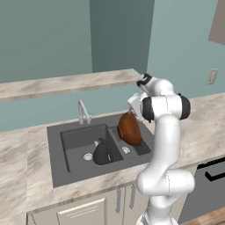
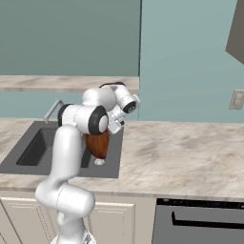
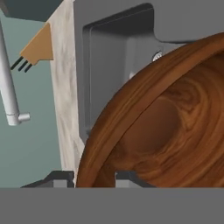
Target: Place the kettle in the left basin and the bowl in the right basin of the sink.
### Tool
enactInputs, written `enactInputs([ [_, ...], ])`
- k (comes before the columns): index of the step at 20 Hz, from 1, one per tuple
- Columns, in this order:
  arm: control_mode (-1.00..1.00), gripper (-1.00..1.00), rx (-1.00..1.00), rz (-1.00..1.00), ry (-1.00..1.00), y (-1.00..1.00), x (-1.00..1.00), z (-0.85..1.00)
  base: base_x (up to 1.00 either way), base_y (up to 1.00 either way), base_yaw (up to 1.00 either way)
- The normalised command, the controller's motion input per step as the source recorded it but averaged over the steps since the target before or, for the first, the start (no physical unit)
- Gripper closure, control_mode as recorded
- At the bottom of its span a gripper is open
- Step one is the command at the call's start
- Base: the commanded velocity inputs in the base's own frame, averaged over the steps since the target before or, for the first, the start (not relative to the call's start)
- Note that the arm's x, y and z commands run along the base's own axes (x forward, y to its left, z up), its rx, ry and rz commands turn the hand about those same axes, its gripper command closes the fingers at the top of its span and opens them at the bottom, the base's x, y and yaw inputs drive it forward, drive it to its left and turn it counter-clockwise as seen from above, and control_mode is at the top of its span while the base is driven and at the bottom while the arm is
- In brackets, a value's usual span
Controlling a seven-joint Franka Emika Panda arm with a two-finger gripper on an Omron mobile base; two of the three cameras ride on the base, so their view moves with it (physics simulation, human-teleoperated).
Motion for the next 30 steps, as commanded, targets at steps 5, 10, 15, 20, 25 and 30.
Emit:
enactInputs([
  [5,-1.00,1.00,0.00,0.00,0.00,0.00,0.08,-0.43,0.00,0.00,0.00],
  [10,-1.00,1.00,0.00,0.00,0.00,0.00,-0.07,-0.60,0.00,0.00,0.00],
  [15,-1.00,1.00,0.02,0.00,0.03,-0.01,-0.15,-0.71,0.00,0.00,0.00],
  [20,-1.00,1.00,0.01,0.00,0.02,0.00,-0.13,-0.62,0.00,0.00,0.00],
  [25,-1.00,1.00,0.00,0.00,0.00,0.00,0.01,-0.08,0.00,0.00,0.00],
  [30,-1.00,-1.00,0.00,0.00,0.00,0.00,0.00,-0.04,0.00,0.00,0.00],
])
